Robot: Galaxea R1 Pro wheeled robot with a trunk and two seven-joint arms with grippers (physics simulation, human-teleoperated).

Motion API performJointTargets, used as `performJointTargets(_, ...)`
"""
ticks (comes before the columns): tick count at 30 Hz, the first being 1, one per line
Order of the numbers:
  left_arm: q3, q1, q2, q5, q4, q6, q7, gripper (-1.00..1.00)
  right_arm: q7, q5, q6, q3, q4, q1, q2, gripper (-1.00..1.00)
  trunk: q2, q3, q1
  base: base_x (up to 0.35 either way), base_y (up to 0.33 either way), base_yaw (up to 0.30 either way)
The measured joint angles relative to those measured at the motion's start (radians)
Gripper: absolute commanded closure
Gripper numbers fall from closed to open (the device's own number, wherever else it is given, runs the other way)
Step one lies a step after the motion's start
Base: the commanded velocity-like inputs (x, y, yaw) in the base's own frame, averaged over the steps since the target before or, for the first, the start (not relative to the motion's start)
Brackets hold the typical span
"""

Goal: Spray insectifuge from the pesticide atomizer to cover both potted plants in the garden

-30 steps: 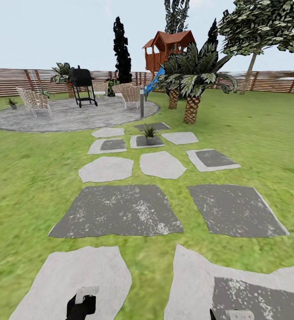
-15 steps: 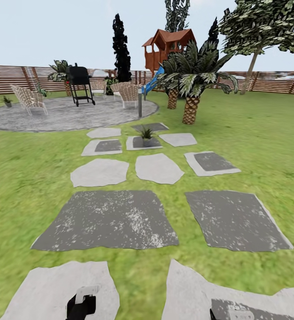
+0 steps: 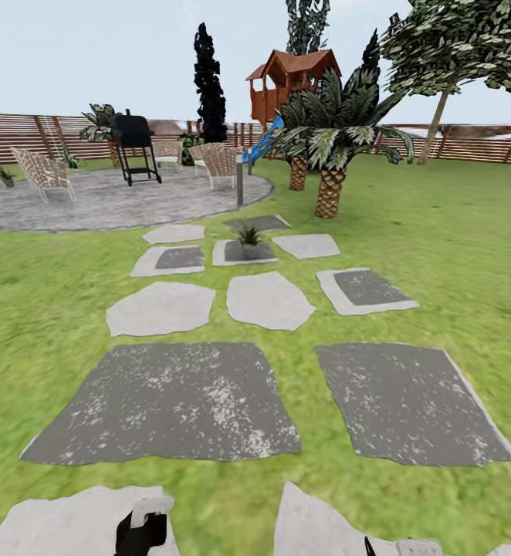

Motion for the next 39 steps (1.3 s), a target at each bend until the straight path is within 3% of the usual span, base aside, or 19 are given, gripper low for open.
performJointTargets(39,0.0,0.0,0.0,0.0,0.0,0.0,0.0,1.0,0.0,0.001,0.0,0.0,0.0,-0.001,0.0,-1.0,0.0,0.0,0.0,0.28,-0.167,0.0)
